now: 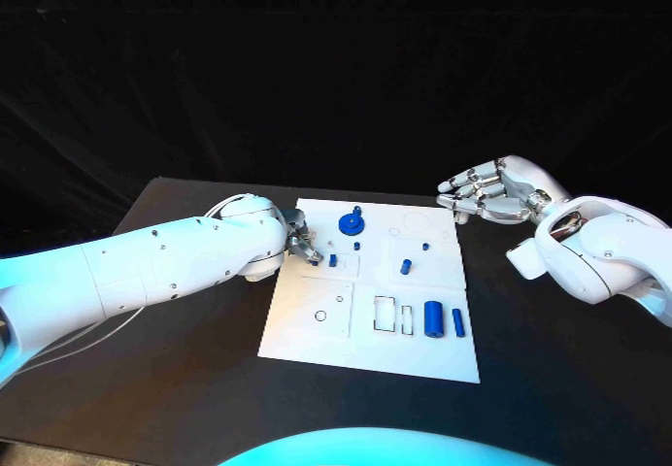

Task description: Assemble the parts on the task board

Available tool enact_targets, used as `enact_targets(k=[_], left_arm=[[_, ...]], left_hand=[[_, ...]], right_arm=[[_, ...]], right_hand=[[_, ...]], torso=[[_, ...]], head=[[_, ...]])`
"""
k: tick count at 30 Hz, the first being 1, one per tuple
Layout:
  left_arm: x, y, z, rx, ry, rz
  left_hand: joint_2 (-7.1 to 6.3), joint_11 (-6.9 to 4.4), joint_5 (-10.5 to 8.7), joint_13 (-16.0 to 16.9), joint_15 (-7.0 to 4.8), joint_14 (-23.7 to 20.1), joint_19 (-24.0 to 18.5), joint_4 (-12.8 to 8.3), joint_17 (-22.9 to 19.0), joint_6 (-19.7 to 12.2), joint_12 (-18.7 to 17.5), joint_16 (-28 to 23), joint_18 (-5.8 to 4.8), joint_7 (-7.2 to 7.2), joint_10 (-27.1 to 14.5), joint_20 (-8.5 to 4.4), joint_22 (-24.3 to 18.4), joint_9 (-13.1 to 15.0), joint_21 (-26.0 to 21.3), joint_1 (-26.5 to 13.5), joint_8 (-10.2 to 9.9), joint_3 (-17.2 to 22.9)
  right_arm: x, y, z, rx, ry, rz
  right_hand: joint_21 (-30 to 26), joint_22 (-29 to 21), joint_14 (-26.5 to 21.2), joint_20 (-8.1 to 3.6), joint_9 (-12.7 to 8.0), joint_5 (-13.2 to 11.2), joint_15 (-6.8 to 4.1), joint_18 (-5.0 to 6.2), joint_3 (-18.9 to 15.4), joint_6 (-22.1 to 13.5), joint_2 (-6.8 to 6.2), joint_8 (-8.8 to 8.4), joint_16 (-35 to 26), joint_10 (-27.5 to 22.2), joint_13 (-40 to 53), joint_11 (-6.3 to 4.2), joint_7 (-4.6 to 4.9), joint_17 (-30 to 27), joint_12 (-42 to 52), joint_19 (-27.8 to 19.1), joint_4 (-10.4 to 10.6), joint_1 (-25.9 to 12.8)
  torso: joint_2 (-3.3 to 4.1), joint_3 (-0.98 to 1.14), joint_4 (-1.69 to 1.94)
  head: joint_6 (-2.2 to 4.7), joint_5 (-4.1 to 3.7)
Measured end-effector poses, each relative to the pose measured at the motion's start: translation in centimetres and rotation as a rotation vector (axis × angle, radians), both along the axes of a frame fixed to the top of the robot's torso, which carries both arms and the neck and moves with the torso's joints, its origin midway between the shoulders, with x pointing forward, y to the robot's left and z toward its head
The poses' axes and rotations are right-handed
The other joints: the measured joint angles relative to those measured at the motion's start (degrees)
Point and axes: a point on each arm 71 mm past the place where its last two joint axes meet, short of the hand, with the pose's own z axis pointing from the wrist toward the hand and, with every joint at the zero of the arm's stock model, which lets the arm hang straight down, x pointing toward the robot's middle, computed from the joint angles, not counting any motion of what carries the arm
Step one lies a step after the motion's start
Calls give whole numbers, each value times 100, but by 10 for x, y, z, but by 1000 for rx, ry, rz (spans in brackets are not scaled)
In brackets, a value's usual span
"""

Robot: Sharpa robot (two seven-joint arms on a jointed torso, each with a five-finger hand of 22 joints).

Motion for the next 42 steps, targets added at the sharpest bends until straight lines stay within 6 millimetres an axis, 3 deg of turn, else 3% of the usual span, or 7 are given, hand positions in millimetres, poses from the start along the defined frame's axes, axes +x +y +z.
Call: enact_targets(k=[23,33,42], left_arm=[[1,-1,-1,5,3,-3],[2,0,-1,5,2,0],[3,1,0,5,0,5]], left_hand=[[53,0,0,-30,0,0,0,540,-1,62,32,0,8,24,0,0,12,-268,0,216,43,-794],[133,0,0,-42,0,0,0,566,-1,74,69,0,9,35,0,0,21,-392,0,136,55,-1298],[175,0,0,-47,0,0,-1,566,-2,82,79,0,10,43,0,0,30,-442,0,94,76,-1469]], right_arm=[[0,0,0,0,1,0],[0,-1,0,-1,1,-1],[0,-1,0,-1,2,-2]], right_hand=[[0,-7,0,0,0,0,0,0,0,0,30,0,-22,0,-5,0,0,0,0,0,-1,-30],[0,-7,0,0,0,0,0,0,0,0,30,0,-22,0,-4,0,0,0,-1,0,-1,-30],[0,-6,0,0,0,0,0,0,0,0,30,0,-22,0,-4,0,0,0,-1,0,-1,-29]], torso=[[1,0,-1],[-2,0,0],[-1,-3,1]], head=[[4,-18],[13,-21],[21,-25]])
